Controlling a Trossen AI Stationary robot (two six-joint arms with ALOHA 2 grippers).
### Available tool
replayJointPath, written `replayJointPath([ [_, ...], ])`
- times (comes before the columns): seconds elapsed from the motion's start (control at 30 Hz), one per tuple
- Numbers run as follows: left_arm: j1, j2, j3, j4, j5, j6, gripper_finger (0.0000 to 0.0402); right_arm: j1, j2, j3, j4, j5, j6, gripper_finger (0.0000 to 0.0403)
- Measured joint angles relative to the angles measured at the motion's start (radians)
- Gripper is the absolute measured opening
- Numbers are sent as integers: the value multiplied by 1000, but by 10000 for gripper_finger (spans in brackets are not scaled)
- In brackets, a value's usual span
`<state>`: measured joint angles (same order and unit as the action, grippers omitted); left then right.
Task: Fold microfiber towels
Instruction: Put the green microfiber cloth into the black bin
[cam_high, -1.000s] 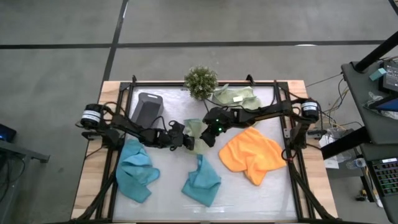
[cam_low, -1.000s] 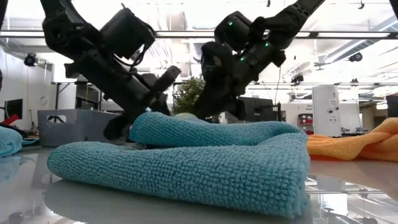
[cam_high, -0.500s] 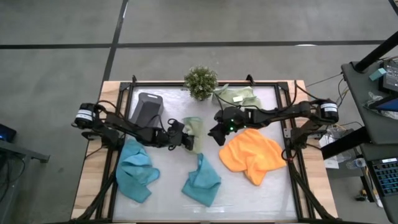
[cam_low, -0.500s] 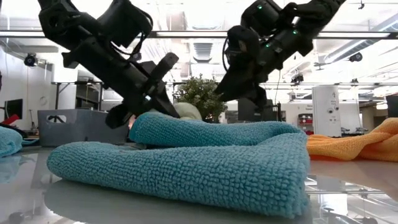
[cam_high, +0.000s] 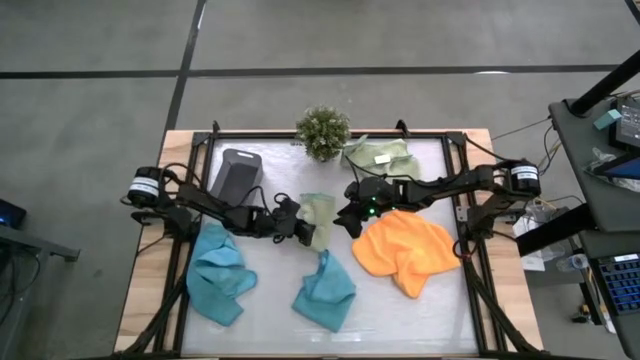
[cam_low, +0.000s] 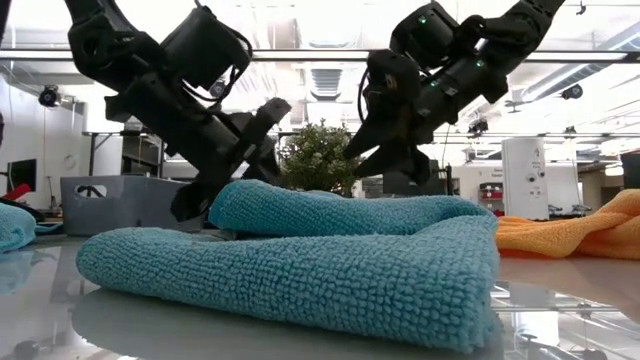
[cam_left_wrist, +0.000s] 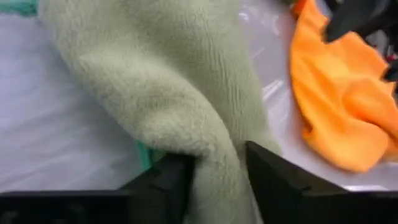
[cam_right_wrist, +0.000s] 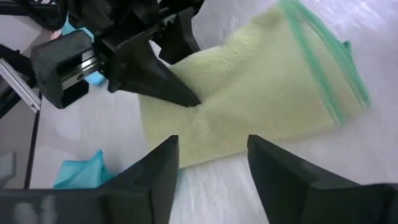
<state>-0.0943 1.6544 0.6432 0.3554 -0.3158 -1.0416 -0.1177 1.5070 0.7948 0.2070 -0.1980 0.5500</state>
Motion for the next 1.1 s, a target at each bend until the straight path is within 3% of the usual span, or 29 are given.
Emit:
replayJointPath([
  [0.27,14,4,24,-88,25,-25,283,2,0,-1,1,0,-37,230],
  [0.53,24,122,115,-71,57,-74,295,2,0,-2,2,-1,-73,240],
  [0.8,23,259,240,-77,72,-40,241,2,1,-2,1,-4,-90,240],
  [0.97,21,336,296,-80,72,-16,165,4,1,-4,0,-11,-91,242],
  [1.1,20,356,321,-83,75,30,83,5,1,-8,-1,-11,-90,244],
])
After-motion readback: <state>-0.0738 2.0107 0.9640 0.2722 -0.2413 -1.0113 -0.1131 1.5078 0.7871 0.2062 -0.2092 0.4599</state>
